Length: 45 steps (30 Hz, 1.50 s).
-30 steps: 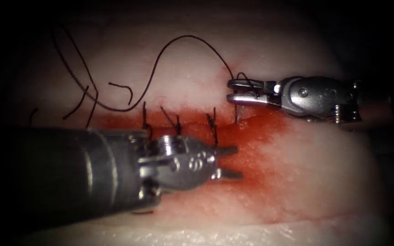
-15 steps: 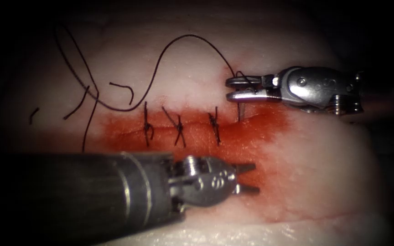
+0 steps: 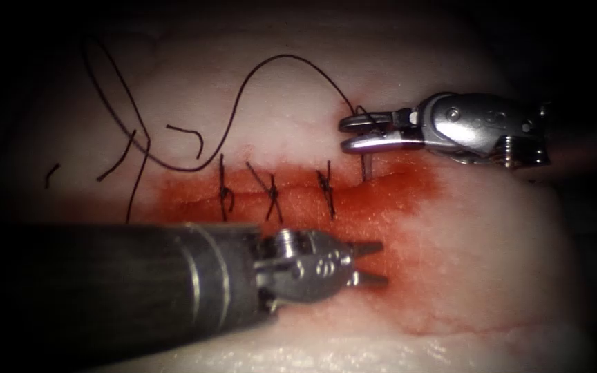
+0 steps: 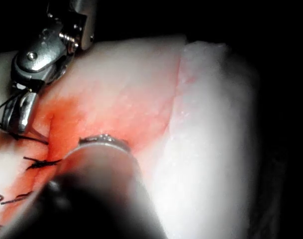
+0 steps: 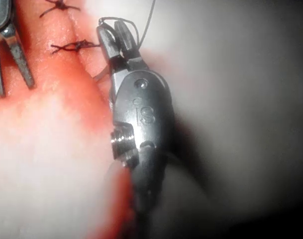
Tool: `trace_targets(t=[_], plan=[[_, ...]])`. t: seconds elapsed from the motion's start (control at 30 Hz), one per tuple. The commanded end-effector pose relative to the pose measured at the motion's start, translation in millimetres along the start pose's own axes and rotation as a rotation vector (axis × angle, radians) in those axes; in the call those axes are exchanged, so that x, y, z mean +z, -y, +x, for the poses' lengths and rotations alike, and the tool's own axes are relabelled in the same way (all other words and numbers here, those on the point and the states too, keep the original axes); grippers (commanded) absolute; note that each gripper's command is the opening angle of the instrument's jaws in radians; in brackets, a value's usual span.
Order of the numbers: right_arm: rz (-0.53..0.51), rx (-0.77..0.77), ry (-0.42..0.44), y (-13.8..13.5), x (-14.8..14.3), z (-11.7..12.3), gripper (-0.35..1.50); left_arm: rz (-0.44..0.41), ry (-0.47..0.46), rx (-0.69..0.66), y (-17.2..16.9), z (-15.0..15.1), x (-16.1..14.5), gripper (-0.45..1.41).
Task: Wound Closure
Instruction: Push needle through skin below incision with right needle driver
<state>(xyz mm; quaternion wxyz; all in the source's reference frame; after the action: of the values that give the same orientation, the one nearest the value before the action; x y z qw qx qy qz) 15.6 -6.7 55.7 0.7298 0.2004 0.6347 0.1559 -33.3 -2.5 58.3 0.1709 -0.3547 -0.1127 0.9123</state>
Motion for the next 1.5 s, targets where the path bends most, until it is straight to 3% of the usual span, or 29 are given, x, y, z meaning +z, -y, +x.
trace_targets(t=[0.03,0.4,1.03,1.5], plan=[[0.005,0.010,0.002,0.0,0.8,-0.3,-0.35,-0.004,0.001,-0.008,0.0,-0.2,0.9,0.05],[-0.001,0.102,0.027,-0.1,0.8,-0.3,-0.35,-0.013,0.017,-0.027,0.7,-2.4,1.5,0.07],[-0.041,0.213,0.015,-0.7,0.6,1.0,-0.35,-0.022,0.026,-0.042,0.7,-3.6,2.7,0.09],[0.018,0.308,0.018,0.7,0.8,0.6,-0.35,-0.034,0.022,-0.044,1.3,-4.3,1.9,0.10]])
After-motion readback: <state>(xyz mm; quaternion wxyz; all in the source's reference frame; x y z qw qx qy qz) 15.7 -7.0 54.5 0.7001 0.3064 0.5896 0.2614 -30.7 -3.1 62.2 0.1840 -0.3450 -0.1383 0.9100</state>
